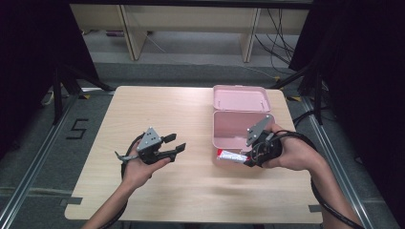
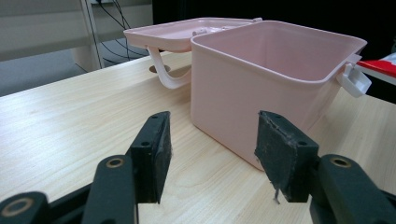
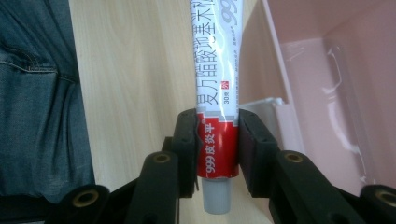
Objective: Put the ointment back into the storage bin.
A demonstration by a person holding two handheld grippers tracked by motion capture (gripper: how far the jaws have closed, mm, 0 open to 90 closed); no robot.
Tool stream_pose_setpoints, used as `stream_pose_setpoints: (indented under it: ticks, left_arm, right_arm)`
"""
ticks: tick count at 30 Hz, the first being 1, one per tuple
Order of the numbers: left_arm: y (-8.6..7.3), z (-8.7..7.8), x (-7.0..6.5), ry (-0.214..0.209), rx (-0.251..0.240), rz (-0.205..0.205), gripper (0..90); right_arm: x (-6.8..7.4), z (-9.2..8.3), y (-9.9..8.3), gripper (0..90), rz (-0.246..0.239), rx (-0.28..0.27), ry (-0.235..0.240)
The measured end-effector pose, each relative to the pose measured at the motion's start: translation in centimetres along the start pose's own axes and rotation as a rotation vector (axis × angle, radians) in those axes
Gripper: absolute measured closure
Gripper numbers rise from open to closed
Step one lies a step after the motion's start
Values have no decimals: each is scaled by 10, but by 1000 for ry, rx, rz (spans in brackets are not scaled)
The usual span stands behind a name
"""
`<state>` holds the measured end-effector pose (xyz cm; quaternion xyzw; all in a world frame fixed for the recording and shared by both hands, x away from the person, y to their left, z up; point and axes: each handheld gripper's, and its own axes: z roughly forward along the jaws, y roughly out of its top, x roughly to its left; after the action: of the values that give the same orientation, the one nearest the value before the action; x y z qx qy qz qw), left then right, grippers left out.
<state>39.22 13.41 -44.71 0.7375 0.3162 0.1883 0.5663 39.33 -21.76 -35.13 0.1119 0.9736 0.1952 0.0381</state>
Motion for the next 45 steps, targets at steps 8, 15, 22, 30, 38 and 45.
stream_pose_setpoints:
  ticks: [8,15,22,30,38,45]
  left_arm:
    - [1,0,0,-2,-1,4,449]
    - [1,1,0,-6,2,7,448]
    - [1,1,0,-2,0,2,448]
    - [0,0,0,-4,2,4,448]
    - [-1,0,1,-2,1,-1,448]
    - [-1,0,1,-2,-1,-4,447]
  right_arm:
    - [-9,-7,-7,715,27,6,-12]
    - [-20,-15,-11,715,29,8,-34]
    - [-34,-23,-10,715,2,13,-47]
    - [-47,-20,-8,714,-23,53,-62]
    - [-56,-13,-7,715,-38,68,-64]
    - [-60,-9,-7,714,-7,79,-63]
